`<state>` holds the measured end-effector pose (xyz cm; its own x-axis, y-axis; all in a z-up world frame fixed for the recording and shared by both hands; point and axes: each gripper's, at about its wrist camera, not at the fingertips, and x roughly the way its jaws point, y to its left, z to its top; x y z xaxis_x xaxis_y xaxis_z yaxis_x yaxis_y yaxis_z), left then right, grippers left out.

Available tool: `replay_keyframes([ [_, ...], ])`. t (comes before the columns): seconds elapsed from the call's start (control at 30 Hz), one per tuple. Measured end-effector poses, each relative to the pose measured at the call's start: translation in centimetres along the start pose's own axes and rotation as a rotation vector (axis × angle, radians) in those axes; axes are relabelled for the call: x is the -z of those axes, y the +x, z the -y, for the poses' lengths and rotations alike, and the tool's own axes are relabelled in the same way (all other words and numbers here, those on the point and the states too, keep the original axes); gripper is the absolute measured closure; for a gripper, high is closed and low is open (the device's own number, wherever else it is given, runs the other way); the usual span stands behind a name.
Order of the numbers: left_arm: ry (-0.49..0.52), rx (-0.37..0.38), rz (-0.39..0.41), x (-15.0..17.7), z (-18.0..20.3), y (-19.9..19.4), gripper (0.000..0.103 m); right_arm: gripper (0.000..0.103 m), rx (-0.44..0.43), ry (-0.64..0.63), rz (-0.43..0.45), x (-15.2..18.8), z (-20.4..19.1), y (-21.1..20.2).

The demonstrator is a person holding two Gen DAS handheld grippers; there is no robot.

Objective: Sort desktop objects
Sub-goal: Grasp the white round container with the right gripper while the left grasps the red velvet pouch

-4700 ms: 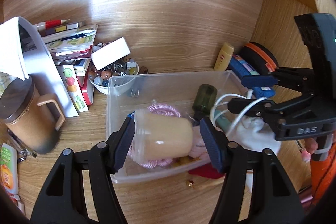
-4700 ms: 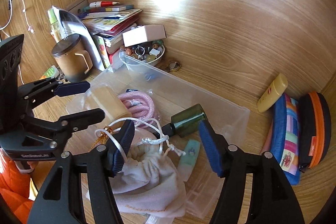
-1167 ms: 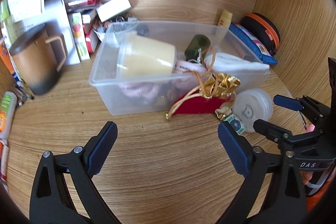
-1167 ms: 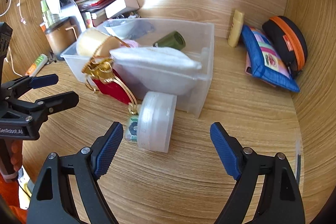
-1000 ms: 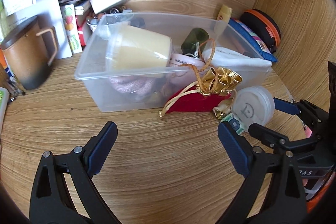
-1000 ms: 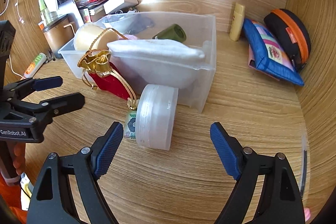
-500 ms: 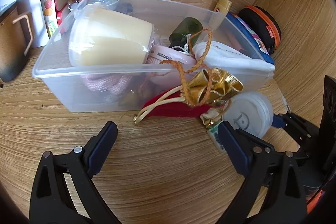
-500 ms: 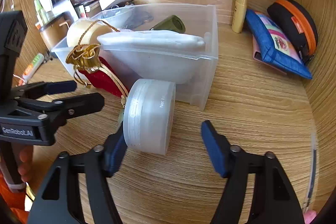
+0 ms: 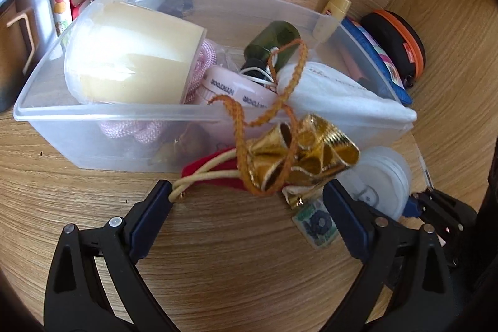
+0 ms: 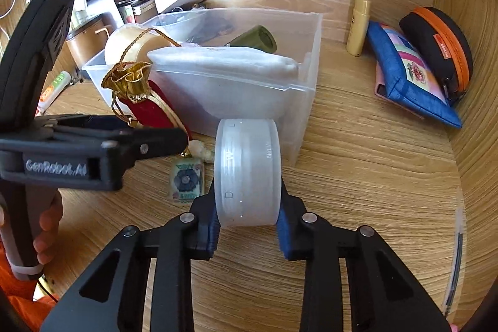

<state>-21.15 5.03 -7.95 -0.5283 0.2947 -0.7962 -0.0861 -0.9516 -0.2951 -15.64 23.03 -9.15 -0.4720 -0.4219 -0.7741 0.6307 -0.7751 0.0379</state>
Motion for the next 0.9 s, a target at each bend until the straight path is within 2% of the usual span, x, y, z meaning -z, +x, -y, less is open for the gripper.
replay_keyframes([
  [0.1,-0.024,-0.027,0.017,0.1,0.0,0.0,0.006,0.076,0.000,-0.001,-0.003,0.1,0.3,-0.1],
  [0.27,-0.084,-0.081,0.087,0.3,-0.3,-0.2,0.005,0.076,-0.004,0.001,-0.007,0.6,0.7,-0.1],
  [0.53,-0.059,-0.126,0.153,0.4,-0.2,-0.9,0.011,0.076,-0.024,0.025,0.004,1.1,1.2,-0.2],
  [0.9,0.017,-0.141,0.172,1.4,0.0,-1.9,0.037,0.076,-0.032,0.087,0.049,1.0,2.1,-1.7],
])
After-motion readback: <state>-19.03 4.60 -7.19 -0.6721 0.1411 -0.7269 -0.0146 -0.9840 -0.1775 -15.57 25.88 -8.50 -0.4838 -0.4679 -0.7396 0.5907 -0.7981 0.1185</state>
